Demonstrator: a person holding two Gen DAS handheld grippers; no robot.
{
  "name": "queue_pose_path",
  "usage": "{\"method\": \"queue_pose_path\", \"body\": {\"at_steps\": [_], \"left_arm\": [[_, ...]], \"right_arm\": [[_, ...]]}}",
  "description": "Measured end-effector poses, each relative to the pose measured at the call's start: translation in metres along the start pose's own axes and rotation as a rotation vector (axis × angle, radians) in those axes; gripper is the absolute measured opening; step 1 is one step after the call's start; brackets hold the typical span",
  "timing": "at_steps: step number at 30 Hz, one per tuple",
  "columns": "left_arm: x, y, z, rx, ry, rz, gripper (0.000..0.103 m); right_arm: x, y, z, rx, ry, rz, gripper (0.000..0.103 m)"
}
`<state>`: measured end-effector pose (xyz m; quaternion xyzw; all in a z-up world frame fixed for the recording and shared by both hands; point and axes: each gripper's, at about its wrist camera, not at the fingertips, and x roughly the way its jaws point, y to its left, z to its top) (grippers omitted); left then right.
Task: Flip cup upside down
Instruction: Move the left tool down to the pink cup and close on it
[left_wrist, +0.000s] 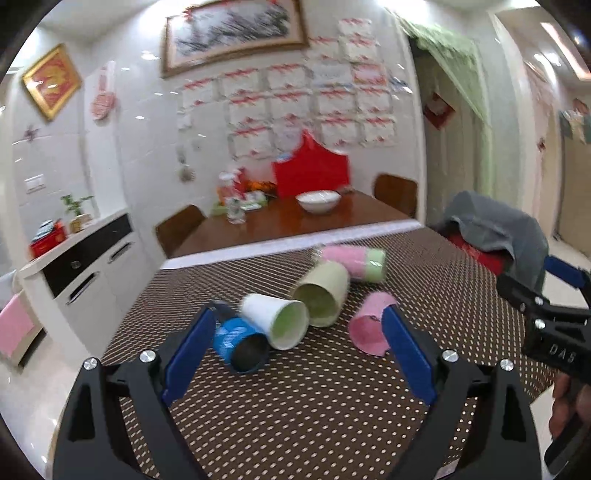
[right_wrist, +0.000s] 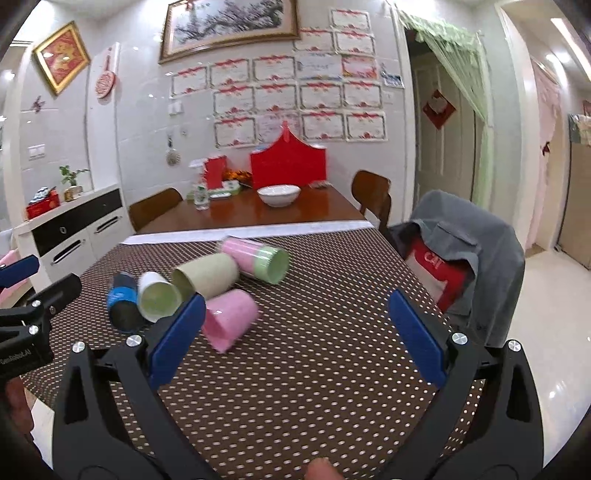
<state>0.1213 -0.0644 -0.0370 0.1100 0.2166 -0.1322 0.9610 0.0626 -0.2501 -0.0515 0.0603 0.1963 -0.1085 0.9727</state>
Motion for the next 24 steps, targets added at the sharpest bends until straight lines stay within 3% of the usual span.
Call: {"method": "queue_pose_path", "body": {"at_steps": [5,12,18,24], "left_arm": [[0.050,-0.016,0.006,0.050,0.113,-0.092,0.090],[0.100,-0.035,0.015,0.116,0.219,-0.161,0.090],[0.154,-0.052,0.018,0.132,0.418,-0.267,0.090],[0.192,-0.069,0.017,0.173,0.535,-0.297,0.090]], "right_arm": [[0.026,-0.016,-0.003,0.017,0.046,-0.016,0.097],[0.053,-0.026,-0.006,0.032,0.101,-0.032,0.097],[0.072,-0.037,-0.011,0.059,0.153,-0.050,0.097],[0.088,-0.051,-0.012,0.099,0.178,-0.063,0.097]]}}
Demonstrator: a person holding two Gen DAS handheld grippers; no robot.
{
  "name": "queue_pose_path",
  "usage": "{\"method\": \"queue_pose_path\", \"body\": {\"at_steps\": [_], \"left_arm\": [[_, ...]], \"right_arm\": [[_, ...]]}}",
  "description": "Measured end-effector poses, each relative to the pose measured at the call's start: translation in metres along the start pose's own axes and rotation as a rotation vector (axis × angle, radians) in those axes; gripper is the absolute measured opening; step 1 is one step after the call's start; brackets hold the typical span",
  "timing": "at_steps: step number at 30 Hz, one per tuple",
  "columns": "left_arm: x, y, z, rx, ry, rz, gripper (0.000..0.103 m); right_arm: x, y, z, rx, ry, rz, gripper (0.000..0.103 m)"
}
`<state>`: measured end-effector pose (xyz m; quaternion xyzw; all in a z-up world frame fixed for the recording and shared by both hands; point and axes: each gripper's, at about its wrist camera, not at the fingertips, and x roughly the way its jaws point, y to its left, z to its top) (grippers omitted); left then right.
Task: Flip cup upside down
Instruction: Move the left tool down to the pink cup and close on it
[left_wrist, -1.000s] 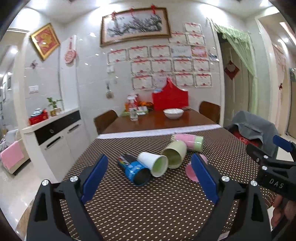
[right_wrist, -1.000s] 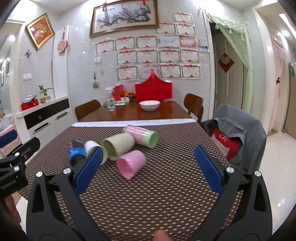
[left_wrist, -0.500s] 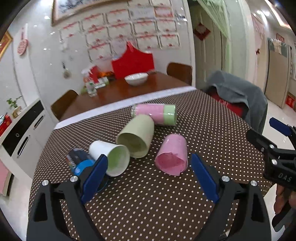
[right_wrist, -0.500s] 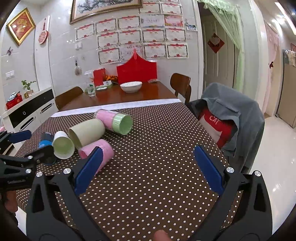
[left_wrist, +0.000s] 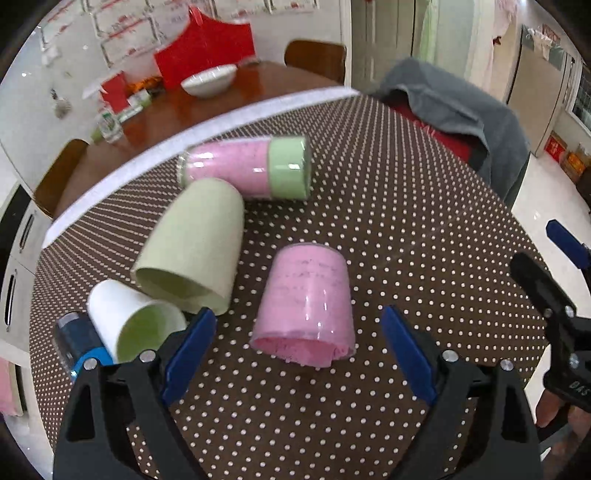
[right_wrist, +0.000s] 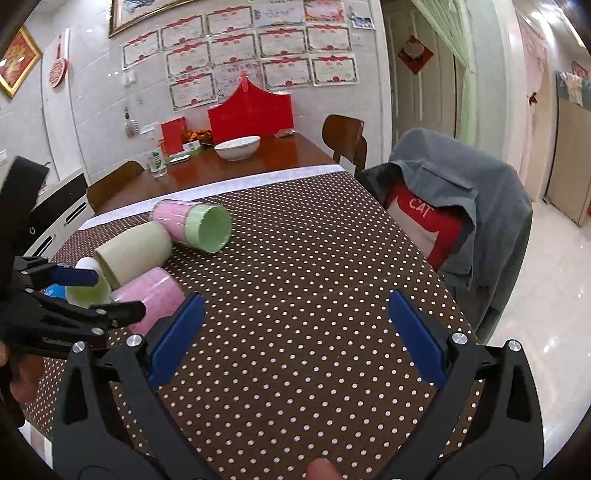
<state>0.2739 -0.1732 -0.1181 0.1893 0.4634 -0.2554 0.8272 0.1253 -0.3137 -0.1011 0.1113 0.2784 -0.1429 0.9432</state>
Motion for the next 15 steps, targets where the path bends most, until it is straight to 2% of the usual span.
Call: {"method": "queue_pose_path", "body": {"at_steps": [9,14,15], "left_arm": [[0.029,-0.006,0.006,0.027,0.065,-0.018,0.090],[0.036,-0.006,0.009,0.029,0.053,-0.026,0.089],[0.037,-0.005,0.010,0.030,0.052,-0.033,0.077]], "right_arm": [[0.011,-0.008,-0.003,0.020,0.022,0.006,0.097],[0.010,-0.007,-0.006,0.021,0.021,0.004,0.097],[0.009,-0.006,-0.007,0.019,0.020,0.003,0.097]]}}
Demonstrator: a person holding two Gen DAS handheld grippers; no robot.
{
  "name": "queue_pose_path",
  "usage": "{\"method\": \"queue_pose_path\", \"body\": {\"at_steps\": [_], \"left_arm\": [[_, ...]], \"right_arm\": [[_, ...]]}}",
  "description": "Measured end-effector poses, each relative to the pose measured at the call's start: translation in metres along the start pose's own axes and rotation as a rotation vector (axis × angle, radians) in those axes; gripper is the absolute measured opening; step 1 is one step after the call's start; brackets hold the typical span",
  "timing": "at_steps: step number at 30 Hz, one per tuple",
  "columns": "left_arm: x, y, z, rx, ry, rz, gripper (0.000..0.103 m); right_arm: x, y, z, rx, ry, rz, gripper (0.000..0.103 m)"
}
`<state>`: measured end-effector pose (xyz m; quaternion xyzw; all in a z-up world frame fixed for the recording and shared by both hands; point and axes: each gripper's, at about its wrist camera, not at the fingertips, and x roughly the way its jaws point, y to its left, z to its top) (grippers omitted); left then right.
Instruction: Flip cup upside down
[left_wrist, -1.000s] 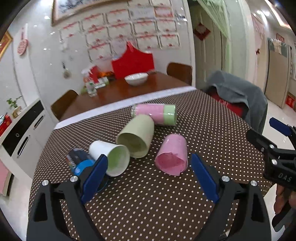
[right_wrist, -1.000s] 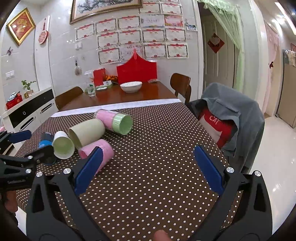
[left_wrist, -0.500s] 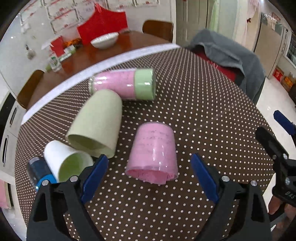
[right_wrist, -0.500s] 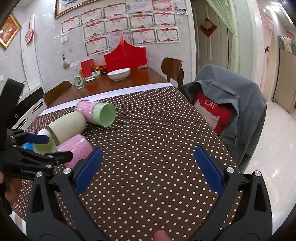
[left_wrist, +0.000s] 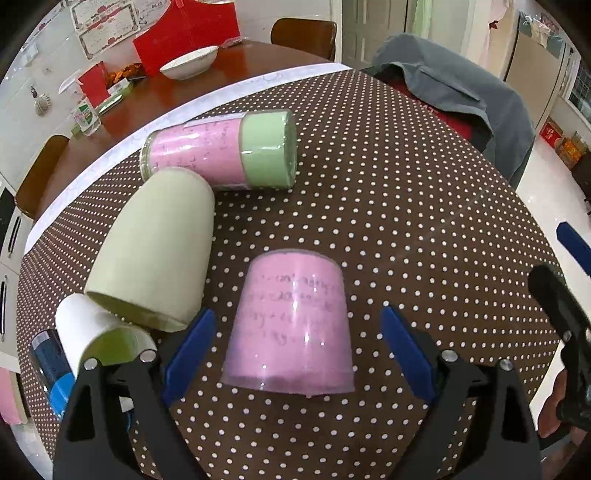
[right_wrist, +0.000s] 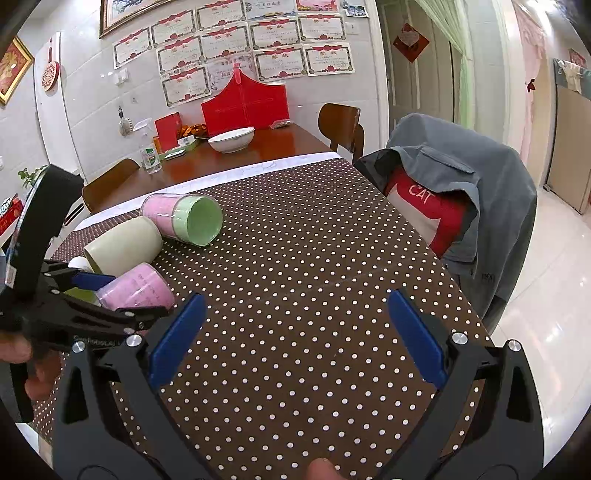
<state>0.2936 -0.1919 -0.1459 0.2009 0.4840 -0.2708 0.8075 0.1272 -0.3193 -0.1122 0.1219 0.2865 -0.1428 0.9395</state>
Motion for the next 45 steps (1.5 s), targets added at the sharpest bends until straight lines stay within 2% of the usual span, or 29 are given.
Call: {"method": "queue_pose_path", "body": {"at_steps": [2,11,24,30,38,45], "left_arm": [[0.007,0.002,0.000,-0.006,0.024,-0.001,0.062],[-0.006,0.002,-0.015,-0.023,-0.029,-0.034,0.061],[-0.072,0.006,-0.071,-0.074,-0.121,-0.065,0.061],[-0.083,0.016,-0.103,-0.126,-0.124,-0.076,0.061],[-0.080,0.021,-0.123,-0.179,-0.107,-0.093,0.061],[-0.060,0.022,-0.131,-0.204,-0.044,-0.034,0.063]], "right_arm": [[-0.002,0.001,-0.001,0.000,-0.003,0.000,0.097],[-0.023,0.007,-0.005,-0.013,-0.033,-0.005,0.097],[-0.067,0.027,-0.014,-0.040,-0.095,0.020,0.097],[-0.083,0.036,-0.020,-0.048,-0.104,0.032,0.097],[-0.091,0.049,-0.023,-0.067,-0.103,0.048,0.097],[-0.091,0.058,-0.031,-0.080,-0.092,0.059,0.097]]}}
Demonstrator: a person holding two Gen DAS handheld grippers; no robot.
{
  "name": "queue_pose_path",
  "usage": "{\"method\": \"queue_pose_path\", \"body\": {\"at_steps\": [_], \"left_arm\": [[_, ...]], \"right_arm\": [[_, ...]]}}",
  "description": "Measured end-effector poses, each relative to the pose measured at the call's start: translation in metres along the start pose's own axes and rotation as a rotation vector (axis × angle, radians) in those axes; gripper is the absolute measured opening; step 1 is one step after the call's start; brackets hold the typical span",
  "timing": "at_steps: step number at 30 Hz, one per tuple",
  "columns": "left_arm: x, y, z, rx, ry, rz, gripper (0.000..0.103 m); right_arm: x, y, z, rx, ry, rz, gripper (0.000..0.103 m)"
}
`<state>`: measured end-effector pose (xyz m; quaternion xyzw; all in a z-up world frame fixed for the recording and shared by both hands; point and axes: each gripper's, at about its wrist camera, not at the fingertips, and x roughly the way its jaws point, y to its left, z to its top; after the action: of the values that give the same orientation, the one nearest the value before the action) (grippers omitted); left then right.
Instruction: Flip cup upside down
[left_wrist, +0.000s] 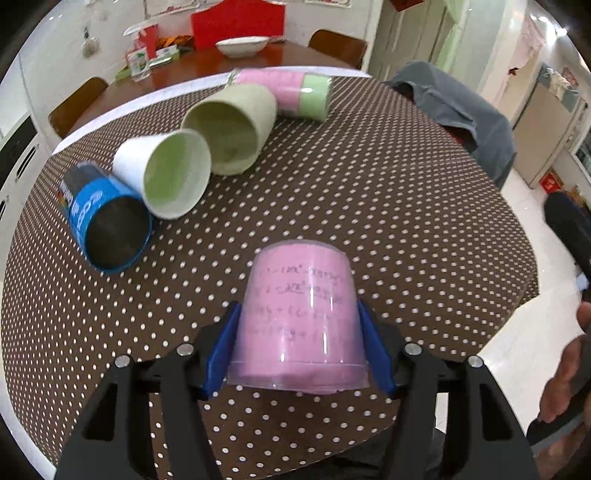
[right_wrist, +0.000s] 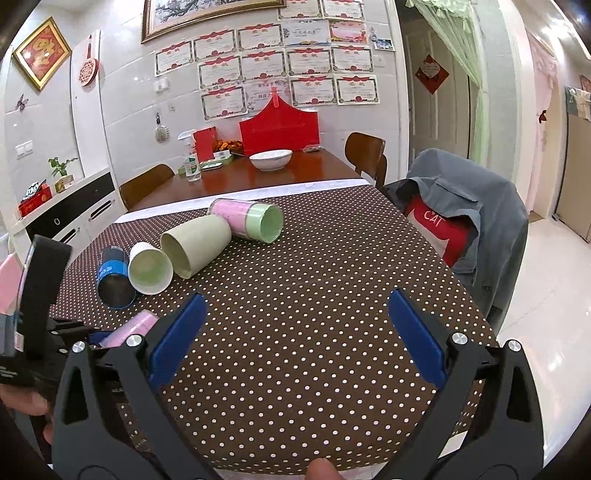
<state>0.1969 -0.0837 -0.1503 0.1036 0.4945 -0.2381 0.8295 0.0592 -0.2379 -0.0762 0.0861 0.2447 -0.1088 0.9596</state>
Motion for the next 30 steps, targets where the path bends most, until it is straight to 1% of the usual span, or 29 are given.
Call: {"method": "queue_pose_path", "body": {"at_steps": [1,2,3,5,8,10,13,16,18,22,27,30], "left_arm": [[0.001,0.001,0.000,-0.002,0.004,0.011,0.066],[0.001,0.001,-0.001,0.001,-0.001,0.027,0.073],[-0.001,0.001,-0.002,0.006,-0.024,0.045,0.076],[-0.006,0.001,-0.003,0.013,-0.056,0.053,0.078],[-0.017,0.000,-0.006,0.015,-0.110,0.070,0.089],[-0.024,-0.001,-0.007,0.013,-0.139,0.103,0.089],[-0.038,-0.001,-0.009,0.005,-0.193,0.120,0.090],[-0.056,0.002,-0.013,-0.003,-0.279,0.148,0.090],[-0.071,0.005,-0.018,-0.018,-0.350,0.175,0.090],[-0.093,0.014,-0.028,-0.061,-0.429,0.199,0.090],[-0.112,0.024,-0.044,-0.098,-0.473,0.227,0.090],[-0.122,0.030,-0.052,-0.114,-0.496,0.256,0.090]], "right_arm": [[0.000,0.001,-0.001,-0.001,0.000,0.003,0.097],[0.000,0.002,-0.001,-0.002,-0.001,0.003,0.097],[0.000,0.002,-0.001,-0.003,-0.003,0.003,0.097],[-0.002,0.003,-0.001,-0.002,-0.009,0.008,0.097],[-0.003,0.005,-0.002,-0.002,-0.009,0.019,0.097],[-0.005,0.006,-0.002,-0.003,-0.010,0.026,0.097],[-0.009,0.008,0.002,0.004,-0.020,0.038,0.097],[-0.012,0.010,0.006,0.010,-0.033,0.048,0.097],[-0.014,0.013,0.009,0.010,-0.037,0.065,0.097],[-0.015,0.020,0.013,0.006,-0.036,0.096,0.097],[-0.020,0.032,0.015,-0.015,-0.043,0.118,0.097],[-0.020,0.038,0.016,-0.027,-0.041,0.130,0.097]]}}
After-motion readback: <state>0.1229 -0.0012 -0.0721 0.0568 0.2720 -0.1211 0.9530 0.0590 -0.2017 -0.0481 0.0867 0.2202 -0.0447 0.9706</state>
